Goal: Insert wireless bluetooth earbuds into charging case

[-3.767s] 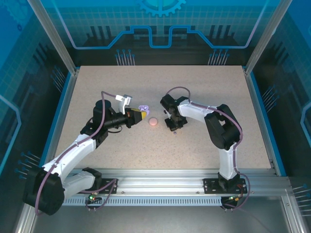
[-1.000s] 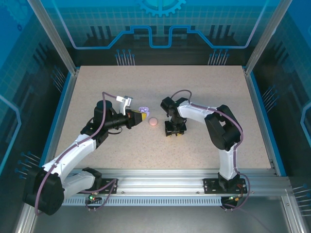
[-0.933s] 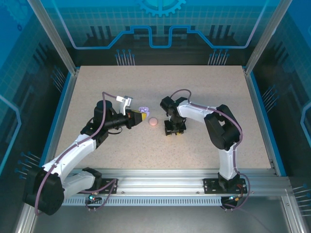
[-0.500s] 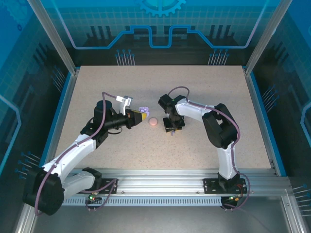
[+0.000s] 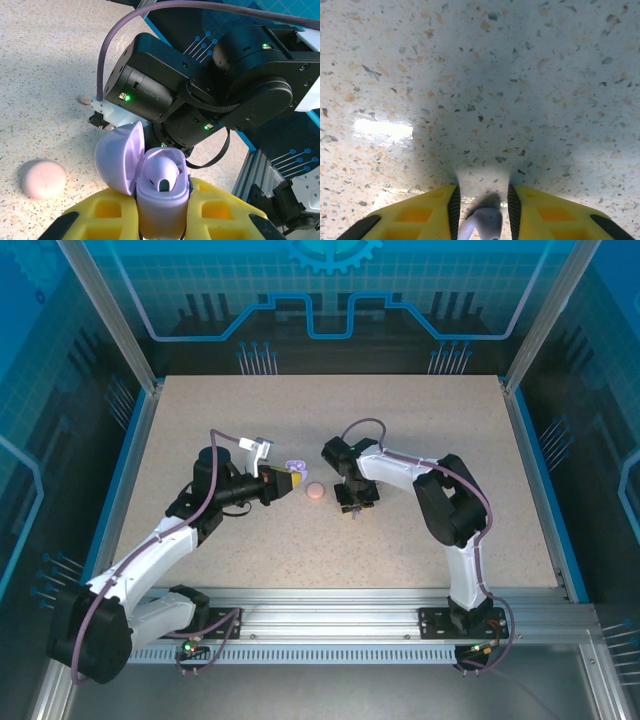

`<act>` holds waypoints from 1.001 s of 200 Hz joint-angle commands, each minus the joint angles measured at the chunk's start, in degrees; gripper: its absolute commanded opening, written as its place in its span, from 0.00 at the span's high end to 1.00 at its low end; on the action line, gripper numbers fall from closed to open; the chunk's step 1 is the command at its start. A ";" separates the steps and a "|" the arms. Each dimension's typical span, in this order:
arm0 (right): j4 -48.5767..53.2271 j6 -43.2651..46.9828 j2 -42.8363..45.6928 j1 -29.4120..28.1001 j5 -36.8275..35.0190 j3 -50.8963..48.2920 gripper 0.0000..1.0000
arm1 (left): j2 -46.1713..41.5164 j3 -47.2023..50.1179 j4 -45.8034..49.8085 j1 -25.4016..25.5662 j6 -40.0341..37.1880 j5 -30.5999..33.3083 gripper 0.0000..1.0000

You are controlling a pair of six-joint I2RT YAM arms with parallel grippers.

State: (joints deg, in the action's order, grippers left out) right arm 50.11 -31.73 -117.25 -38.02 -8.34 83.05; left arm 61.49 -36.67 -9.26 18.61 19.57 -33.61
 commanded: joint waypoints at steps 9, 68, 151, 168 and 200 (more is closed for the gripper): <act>3.42 -1.49 0.85 -1.30 -0.74 -0.34 0.66 | -0.93 -0.16 0.78 0.46 -0.41 0.46 0.91; 4.08 -2.11 1.93 -2.04 -0.54 -1.41 0.63 | -0.94 0.02 0.47 0.46 -0.23 0.46 0.91; 3.85 -2.55 1.07 -2.08 -0.92 -2.64 0.69 | -1.29 0.45 0.47 0.46 -0.10 0.65 0.91; 4.06 -2.63 1.32 -2.06 -1.10 -2.88 0.72 | -1.39 0.54 0.47 0.46 -0.10 0.64 0.91; 3.91 -2.71 1.89 -2.03 -1.08 -3.75 0.74 | -1.38 0.45 0.47 0.46 -0.05 0.63 0.91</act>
State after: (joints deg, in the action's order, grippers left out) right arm 50.68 -33.65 -116.16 -39.48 -8.80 81.36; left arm 61.34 -36.58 -9.26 18.61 19.59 -33.61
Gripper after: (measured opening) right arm 0.266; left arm 0.174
